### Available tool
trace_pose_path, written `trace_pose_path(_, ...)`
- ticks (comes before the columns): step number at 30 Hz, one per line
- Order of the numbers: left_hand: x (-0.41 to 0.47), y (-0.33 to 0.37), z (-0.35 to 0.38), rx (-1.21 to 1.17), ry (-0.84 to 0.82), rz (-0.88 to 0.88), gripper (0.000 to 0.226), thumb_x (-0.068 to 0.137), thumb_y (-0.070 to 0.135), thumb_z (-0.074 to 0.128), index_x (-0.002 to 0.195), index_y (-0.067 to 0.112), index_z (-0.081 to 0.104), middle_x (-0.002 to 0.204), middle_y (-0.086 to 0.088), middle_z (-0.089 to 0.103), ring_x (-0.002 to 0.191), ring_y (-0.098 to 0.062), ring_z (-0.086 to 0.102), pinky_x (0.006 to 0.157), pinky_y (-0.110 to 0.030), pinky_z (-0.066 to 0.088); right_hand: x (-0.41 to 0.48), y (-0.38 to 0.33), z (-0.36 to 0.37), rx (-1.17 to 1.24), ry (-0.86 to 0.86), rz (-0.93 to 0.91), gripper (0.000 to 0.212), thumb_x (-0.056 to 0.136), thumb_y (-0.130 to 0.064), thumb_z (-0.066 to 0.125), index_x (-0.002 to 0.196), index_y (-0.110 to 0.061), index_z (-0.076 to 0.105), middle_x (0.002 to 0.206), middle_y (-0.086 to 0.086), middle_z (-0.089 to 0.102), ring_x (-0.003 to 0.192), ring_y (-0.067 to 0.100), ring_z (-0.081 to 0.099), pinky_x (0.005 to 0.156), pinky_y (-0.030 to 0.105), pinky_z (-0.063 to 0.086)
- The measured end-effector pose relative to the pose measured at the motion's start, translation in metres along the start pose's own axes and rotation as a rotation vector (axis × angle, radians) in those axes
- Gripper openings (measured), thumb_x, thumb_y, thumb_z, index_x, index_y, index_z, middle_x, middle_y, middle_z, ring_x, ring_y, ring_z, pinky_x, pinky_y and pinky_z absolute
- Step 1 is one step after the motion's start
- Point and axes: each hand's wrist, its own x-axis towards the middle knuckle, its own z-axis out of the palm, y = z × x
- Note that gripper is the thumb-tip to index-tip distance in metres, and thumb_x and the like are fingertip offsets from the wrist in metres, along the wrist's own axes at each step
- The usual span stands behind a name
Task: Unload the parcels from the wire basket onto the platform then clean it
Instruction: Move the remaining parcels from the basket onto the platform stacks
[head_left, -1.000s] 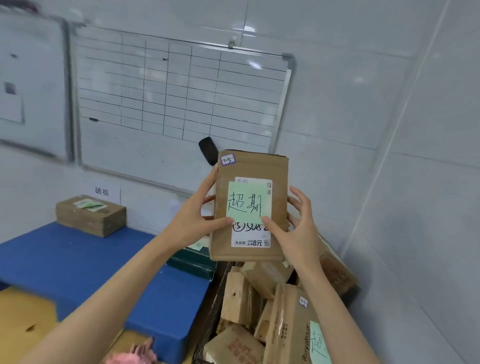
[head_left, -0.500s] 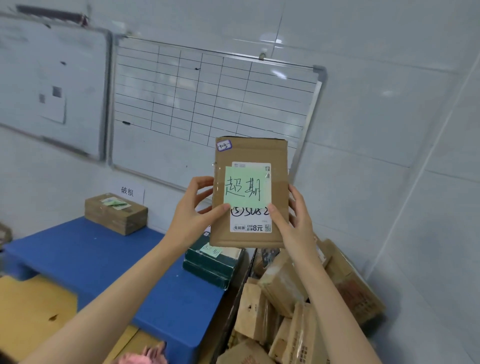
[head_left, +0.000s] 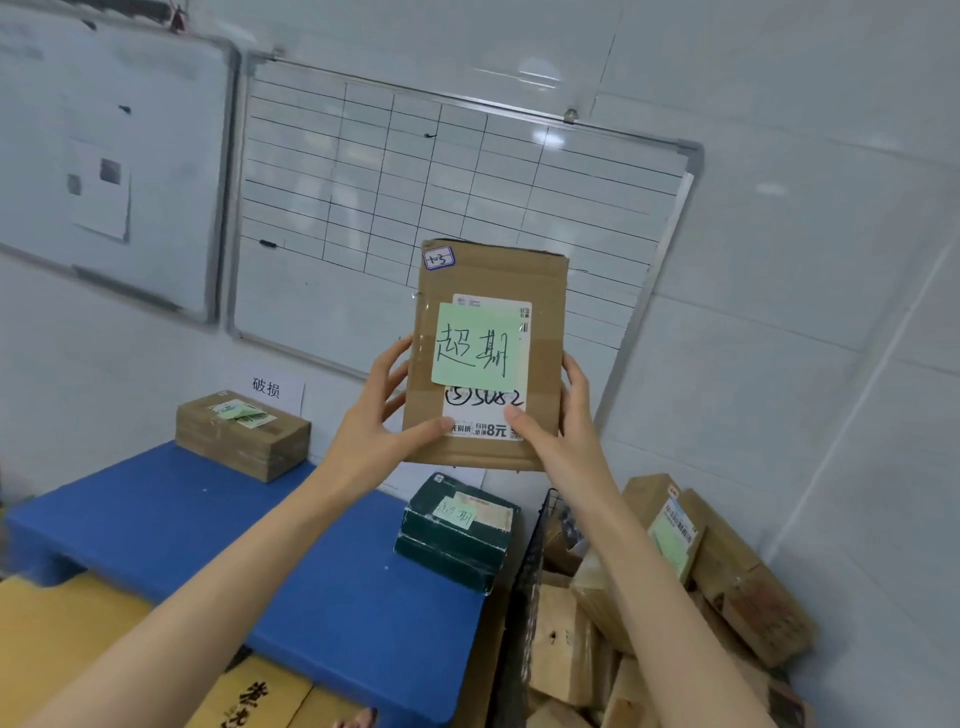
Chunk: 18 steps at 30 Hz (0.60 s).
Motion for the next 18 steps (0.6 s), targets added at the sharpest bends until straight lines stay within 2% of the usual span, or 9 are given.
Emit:
trace_pose_path(2,0.005,-0.004,-0.025,-0.003,-0.011,-0.012,0.083,0.073,0.036,0.078,0.139,0.053,0.031,0.138,0.032,0.045,0.117,0.018,0.048,0.086,-0.008,0.044,0.007,-0.001,0.025,0.012,0.011,0.02,0.079,0.093,-0.027,0.068,0.15,-0.047,0.016,0.137,-0.026,0.051,0.116,-0.01,0.054,0.09,0.017,0.049)
trace_pose_path(3,0.008,-0.008,-0.039,0.003,-0.031,-0.019,0.084,0.073,0.036,0.078,0.14,0.054,0.03,0.139,0.034,0.043,0.12,0.017,0.046,0.092,-0.011,0.042,0.011,-0.002,0.039,0.024,0.01,0.03,0.08,0.093,-0.027,0.067,0.151,-0.047,0.015,0.133,-0.031,0.052,0.115,-0.012,0.054,0.091,0.017,0.047)
trace_pose_path(5,0.015,-0.017,-0.068,0.026,-0.077,-0.039,0.087,0.076,0.036,0.079,0.142,0.056,0.027,0.144,0.036,0.038,0.131,0.005,0.043,0.104,-0.026,0.04,0.02,-0.003,0.067,0.049,0.007,0.05,0.083,0.093,-0.027,0.067,0.152,-0.047,0.014,0.133,-0.031,0.051,0.119,-0.011,0.052,0.097,0.022,0.046)
trace_pose_path(7,0.022,-0.024,-0.097,0.047,-0.099,-0.052,0.086,0.077,0.036,0.079,0.14,0.061,0.026,0.144,0.04,0.034,0.136,-0.007,0.041,0.111,-0.037,0.037,0.028,-0.004,0.095,0.061,0.01,0.066,0.084,0.092,-0.029,0.068,0.153,-0.048,0.013,0.14,-0.025,0.051,0.124,-0.005,0.051,0.105,0.03,0.046)
trace_pose_path(10,0.033,-0.033,-0.134,0.056,-0.116,-0.059,0.085,0.075,0.039,0.079,0.136,0.064,0.026,0.14,0.042,0.034,0.135,-0.006,0.041,0.115,-0.038,0.036,0.039,-0.004,0.133,0.059,0.013,0.087,0.087,0.09,-0.038,0.07,0.151,-0.053,0.011,0.146,-0.023,0.046,0.132,0.001,0.047,0.112,0.042,0.042)
trace_pose_path(12,0.038,-0.042,-0.153,0.047,-0.147,-0.064,0.089,0.074,0.044,0.082,0.139,0.062,0.025,0.144,0.034,0.037,0.134,-0.004,0.043,0.115,-0.038,0.037,0.043,-0.001,0.155,0.049,0.022,0.102,0.087,0.088,-0.043,0.071,0.149,-0.057,0.011,0.149,-0.023,0.043,0.135,0.004,0.044,0.113,0.046,0.04)
trace_pose_path(14,0.041,-0.052,-0.168,0.044,-0.161,-0.08,0.094,0.073,0.047,0.084,0.144,0.058,0.023,0.146,0.029,0.038,0.133,-0.004,0.045,0.114,-0.04,0.038,0.044,0.002,0.173,0.043,0.035,0.113,0.087,0.088,-0.044,0.071,0.15,-0.056,0.011,0.15,-0.024,0.041,0.136,0.003,0.043,0.113,0.046,0.04)
trace_pose_path(16,0.043,-0.062,-0.178,0.037,-0.153,-0.091,0.095,0.073,0.044,0.082,0.146,0.056,0.023,0.142,0.034,0.039,0.132,-0.004,0.045,0.112,-0.041,0.041,0.044,0.004,0.189,0.025,0.053,0.128,0.088,0.089,-0.043,0.07,0.151,-0.054,0.009,0.149,-0.026,0.041,0.133,-0.001,0.044,0.113,0.042,0.04)
trace_pose_path(18,0.042,-0.07,-0.184,-0.012,-0.122,-0.098,0.093,0.072,0.045,0.085,0.143,0.058,0.026,0.14,0.036,0.041,0.131,-0.004,0.046,0.109,-0.045,0.044,0.044,0.005,0.204,-0.002,0.065,0.123,0.089,0.091,-0.037,0.069,0.153,-0.05,0.006,0.141,-0.037,0.043,0.127,-0.01,0.046,0.111,0.034,0.042)
